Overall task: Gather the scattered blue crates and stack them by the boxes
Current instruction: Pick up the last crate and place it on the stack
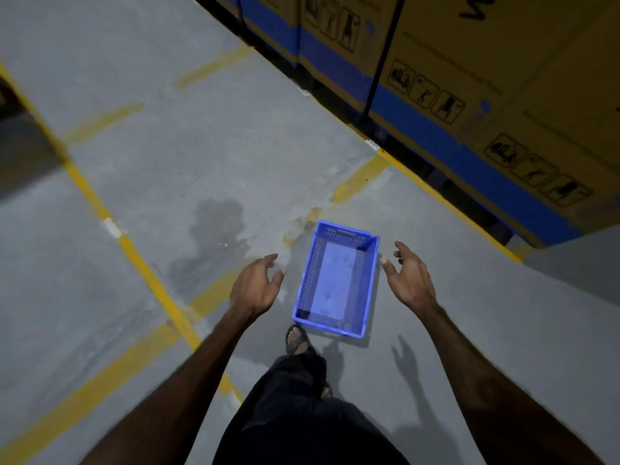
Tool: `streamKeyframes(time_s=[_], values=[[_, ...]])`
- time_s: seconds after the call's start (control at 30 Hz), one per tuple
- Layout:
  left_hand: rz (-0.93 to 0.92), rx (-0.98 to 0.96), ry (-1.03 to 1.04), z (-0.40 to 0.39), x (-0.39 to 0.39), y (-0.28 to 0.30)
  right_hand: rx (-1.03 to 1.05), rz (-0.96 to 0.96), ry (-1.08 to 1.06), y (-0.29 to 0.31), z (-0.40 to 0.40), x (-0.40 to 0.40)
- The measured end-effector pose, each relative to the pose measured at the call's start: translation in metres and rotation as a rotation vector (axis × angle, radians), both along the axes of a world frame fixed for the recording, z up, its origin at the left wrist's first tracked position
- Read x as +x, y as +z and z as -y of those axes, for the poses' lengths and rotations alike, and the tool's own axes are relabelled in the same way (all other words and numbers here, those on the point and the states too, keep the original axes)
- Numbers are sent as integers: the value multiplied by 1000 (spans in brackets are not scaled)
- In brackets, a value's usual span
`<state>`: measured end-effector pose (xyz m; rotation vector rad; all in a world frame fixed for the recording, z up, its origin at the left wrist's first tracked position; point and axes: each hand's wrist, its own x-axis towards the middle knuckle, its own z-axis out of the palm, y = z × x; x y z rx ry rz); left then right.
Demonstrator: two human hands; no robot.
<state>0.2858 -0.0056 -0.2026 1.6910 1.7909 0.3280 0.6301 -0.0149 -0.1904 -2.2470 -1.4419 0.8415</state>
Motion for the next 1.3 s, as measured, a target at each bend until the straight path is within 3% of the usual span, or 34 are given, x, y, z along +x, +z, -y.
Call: streamKeyframes(time_s=[0.37, 0.5, 0.97, 1.3], values=[[-40, 6, 70, -61, 32, -33, -12, -34, 143, -17, -119, 6], [-30, -1, 235, -65, 52, -34, -38, -38, 244, -24, -149, 15], [-30, -40, 867, 58, 201, -99, -9, -43, 765, -83, -232, 104], [20, -189, 1065, 105, 282, -190, -83, 24, 849, -188, -252, 157]])
